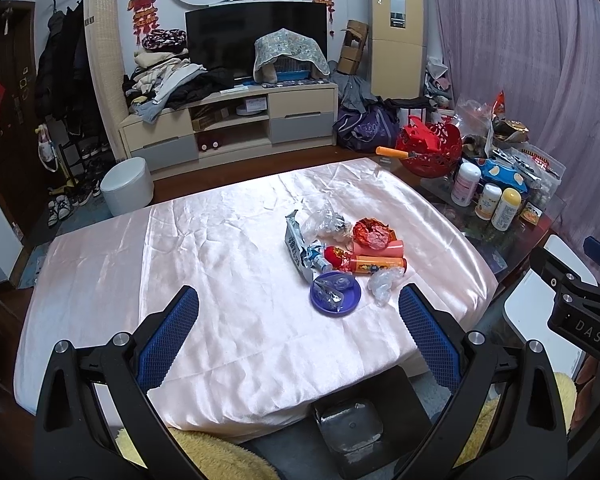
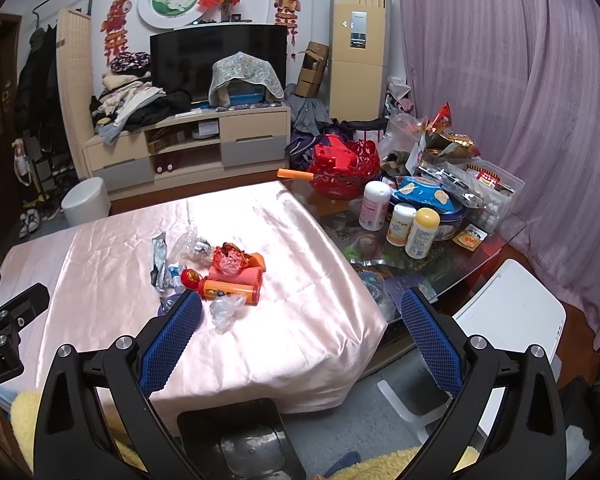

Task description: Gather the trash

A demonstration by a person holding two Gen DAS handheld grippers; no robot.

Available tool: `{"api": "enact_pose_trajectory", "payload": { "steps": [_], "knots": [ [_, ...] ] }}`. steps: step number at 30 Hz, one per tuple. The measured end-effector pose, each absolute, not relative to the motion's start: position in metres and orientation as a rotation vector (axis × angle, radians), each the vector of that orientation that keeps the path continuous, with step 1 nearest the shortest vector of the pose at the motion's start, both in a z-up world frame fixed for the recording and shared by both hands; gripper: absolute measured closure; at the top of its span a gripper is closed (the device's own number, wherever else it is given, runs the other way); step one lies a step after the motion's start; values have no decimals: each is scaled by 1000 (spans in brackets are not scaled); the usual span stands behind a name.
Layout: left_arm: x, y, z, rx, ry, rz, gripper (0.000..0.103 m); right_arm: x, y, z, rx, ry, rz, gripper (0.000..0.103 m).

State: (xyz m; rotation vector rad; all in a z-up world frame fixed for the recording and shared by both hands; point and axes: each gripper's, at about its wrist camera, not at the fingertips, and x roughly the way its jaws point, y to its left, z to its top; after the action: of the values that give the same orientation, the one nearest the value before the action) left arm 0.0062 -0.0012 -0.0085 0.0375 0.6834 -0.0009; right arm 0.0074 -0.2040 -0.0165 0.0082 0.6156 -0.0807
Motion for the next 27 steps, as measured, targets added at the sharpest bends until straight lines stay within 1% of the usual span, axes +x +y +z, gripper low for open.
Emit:
{"api": "enact_pose_trajectory", "payload": {
  "steps": [27],
  "knots": [
    [5,-2,-7,37,681,-3,8,9,-203,-14,11,612,-78,3]
  ]
}}
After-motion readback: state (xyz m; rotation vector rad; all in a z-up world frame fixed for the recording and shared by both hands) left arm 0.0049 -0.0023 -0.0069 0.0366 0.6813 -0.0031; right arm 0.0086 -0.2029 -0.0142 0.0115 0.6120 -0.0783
